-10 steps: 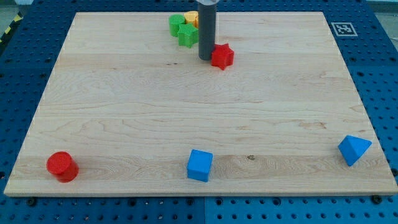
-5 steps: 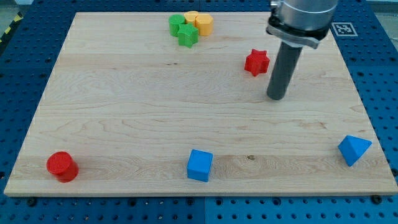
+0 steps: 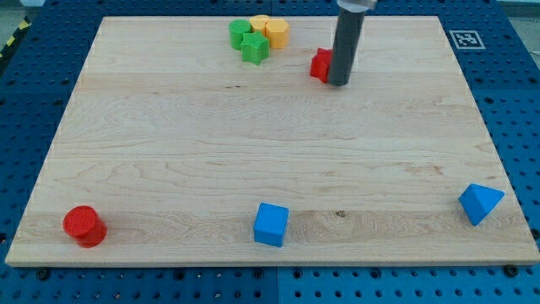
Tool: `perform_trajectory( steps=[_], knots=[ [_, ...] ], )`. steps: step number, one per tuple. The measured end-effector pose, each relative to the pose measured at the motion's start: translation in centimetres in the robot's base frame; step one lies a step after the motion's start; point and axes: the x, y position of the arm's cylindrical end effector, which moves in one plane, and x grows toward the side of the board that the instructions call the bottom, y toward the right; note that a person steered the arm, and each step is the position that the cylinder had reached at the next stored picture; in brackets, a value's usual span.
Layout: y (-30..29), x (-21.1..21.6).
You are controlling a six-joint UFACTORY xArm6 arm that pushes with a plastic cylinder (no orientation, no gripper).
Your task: Push the red star into the yellow hexagon
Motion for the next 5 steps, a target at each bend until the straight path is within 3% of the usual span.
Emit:
perform_trajectory(
  steps=[3,5],
  knots=[
    [-3.9,-6.7],
    [-3.9,-5.7]
  ],
)
